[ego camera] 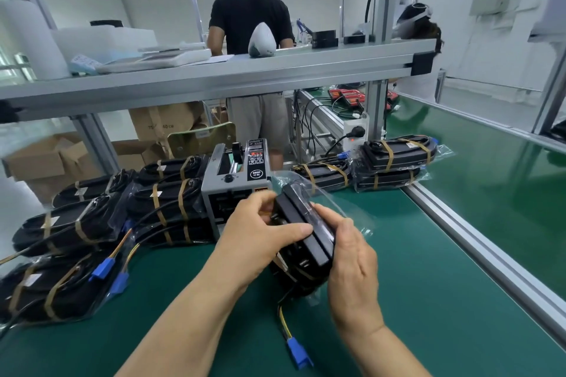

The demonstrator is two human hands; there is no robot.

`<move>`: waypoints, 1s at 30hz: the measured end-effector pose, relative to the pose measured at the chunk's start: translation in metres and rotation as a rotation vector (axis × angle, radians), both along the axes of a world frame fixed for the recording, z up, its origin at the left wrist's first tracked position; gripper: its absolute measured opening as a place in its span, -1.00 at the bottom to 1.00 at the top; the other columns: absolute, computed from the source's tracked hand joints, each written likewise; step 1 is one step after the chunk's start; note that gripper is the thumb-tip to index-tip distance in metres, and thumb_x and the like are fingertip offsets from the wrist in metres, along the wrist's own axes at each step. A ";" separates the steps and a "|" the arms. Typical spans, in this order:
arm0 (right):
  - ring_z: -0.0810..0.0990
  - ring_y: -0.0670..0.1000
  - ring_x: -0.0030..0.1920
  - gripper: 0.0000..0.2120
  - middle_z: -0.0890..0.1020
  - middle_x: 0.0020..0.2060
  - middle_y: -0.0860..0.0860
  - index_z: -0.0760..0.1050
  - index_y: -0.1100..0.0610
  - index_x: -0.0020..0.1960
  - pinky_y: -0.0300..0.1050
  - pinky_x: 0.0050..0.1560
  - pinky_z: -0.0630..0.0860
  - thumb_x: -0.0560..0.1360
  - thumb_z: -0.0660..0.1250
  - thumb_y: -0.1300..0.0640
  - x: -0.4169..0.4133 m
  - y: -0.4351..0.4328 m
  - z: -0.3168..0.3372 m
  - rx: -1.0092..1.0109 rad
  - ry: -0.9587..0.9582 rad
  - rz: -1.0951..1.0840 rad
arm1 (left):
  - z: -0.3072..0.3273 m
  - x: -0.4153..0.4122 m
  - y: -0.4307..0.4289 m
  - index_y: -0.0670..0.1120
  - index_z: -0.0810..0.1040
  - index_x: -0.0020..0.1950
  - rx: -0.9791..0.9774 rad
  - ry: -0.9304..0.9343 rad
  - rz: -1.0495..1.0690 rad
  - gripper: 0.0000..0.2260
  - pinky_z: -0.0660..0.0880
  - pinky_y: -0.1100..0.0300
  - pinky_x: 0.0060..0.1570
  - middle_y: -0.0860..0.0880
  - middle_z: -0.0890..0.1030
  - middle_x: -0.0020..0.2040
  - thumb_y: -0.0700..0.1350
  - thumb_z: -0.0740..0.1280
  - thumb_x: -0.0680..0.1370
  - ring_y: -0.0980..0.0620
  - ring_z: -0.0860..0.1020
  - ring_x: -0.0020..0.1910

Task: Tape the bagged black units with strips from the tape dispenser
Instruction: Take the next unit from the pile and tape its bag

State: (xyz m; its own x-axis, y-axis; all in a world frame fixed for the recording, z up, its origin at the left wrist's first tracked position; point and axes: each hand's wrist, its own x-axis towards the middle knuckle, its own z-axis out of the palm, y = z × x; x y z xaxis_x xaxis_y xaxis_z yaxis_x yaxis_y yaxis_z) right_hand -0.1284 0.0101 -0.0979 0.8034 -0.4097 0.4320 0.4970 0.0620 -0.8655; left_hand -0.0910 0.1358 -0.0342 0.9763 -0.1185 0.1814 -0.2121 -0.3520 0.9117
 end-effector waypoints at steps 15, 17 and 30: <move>0.28 -0.42 0.39 -0.20 0.38 0.37 -0.41 0.30 -0.20 0.47 -0.61 0.29 0.15 0.30 0.54 -0.09 -0.047 -0.011 -0.018 -0.486 0.300 -0.089 | -0.071 -0.038 0.006 -0.09 0.54 0.35 0.523 -0.603 0.015 -0.33 0.51 0.03 0.16 0.08 0.49 0.24 -0.21 0.61 0.25 0.08 0.46 0.22; 0.24 -0.39 0.41 -0.15 0.31 0.40 -0.38 0.21 -0.17 0.53 -0.61 0.29 0.12 0.34 0.53 -0.13 -0.044 -0.004 -0.014 -0.548 0.368 -0.043 | -0.082 -0.043 0.003 -0.12 0.55 0.33 0.501 -0.635 0.024 -0.32 0.55 0.02 0.10 0.05 0.51 0.24 -0.30 0.62 0.22 0.06 0.50 0.20; 0.56 -0.41 0.08 -0.74 0.66 -0.03 -0.39 0.62 -0.18 0.12 -0.52 0.08 0.43 0.64 0.18 0.06 -0.034 0.011 -0.010 -0.201 0.365 -0.019 | -0.088 -0.044 0.016 -0.14 0.57 0.31 0.439 -0.658 -0.037 -0.36 0.38 0.34 0.29 0.05 0.53 0.28 -0.23 0.63 0.25 0.15 0.48 0.26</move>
State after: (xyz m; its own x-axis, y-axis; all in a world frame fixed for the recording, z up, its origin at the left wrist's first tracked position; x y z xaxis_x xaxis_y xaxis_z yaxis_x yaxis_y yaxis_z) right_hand -0.1620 0.0208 -0.1082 0.9118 -0.3625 0.1929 0.1547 -0.1321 -0.9791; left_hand -0.1346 0.1519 -0.1217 0.6788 -0.3431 0.6493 -0.6780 -0.6324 0.3746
